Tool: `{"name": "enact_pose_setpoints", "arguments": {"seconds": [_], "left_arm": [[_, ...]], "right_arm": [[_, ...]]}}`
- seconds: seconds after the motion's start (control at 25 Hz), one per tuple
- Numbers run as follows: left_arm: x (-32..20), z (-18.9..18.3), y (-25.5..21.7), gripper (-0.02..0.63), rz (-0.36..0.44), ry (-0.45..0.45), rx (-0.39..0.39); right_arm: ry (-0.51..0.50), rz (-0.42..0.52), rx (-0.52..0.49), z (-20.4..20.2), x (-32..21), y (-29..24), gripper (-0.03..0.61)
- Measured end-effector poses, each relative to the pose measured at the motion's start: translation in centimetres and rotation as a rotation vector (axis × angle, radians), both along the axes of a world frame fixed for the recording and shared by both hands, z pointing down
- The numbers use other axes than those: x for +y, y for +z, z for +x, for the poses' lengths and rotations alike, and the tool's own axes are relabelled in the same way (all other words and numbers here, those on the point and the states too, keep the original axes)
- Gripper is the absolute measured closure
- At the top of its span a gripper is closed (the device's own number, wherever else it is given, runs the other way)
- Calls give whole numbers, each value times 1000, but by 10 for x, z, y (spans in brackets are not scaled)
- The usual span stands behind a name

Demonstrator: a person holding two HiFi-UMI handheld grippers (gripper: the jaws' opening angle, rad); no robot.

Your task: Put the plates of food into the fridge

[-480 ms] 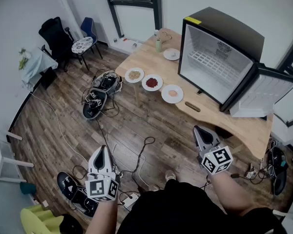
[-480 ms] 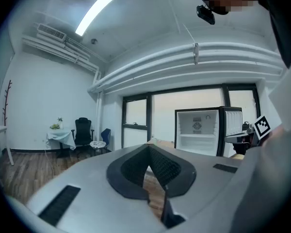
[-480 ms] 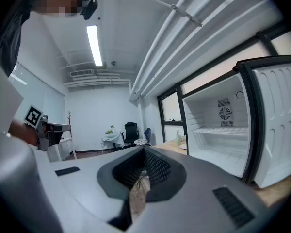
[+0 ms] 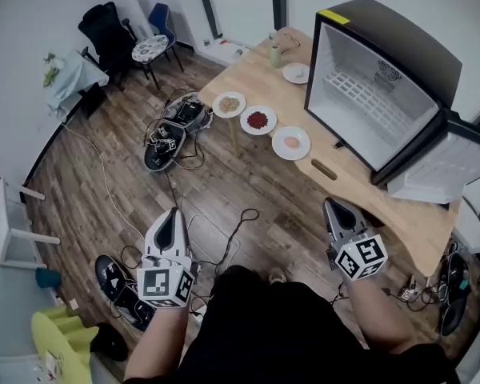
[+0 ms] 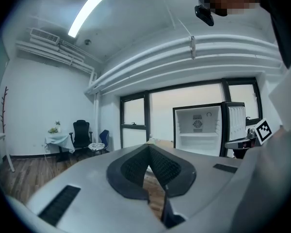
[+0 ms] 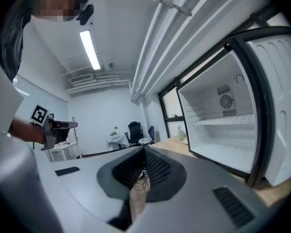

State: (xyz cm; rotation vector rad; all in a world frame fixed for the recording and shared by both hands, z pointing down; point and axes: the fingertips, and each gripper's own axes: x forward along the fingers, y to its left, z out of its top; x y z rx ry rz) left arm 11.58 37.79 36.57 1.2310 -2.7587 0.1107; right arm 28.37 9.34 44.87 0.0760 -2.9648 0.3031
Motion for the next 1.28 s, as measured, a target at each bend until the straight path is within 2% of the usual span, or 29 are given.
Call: {"name": "enact_pose_setpoints", "arguments": {"seconds": [0.16,0.32,0.52,0.68,0.88,1.28], "left_arm": [[-9,-10,3,611,-28,13,-5],[-24,-37,9,611,-7,20,12],[-60,-77,8,611,21,89,-9],[-96,-128,4,611,58,170,-19],[-130,-197,12,611,62,251,-6],[-208,-274,20,611,54,465,13]], "right_arm": [[-3,-25,-22,-12,-9,2,557],[8,-29,-10,-29,-19,8,557],[15,-4,-11,-57,-31,5,557],[108,-16,6,-89,-47,11,557],[158,-3,46,-138,-55,15,557],[363,-2,72,-192,-82,21,557]]}}
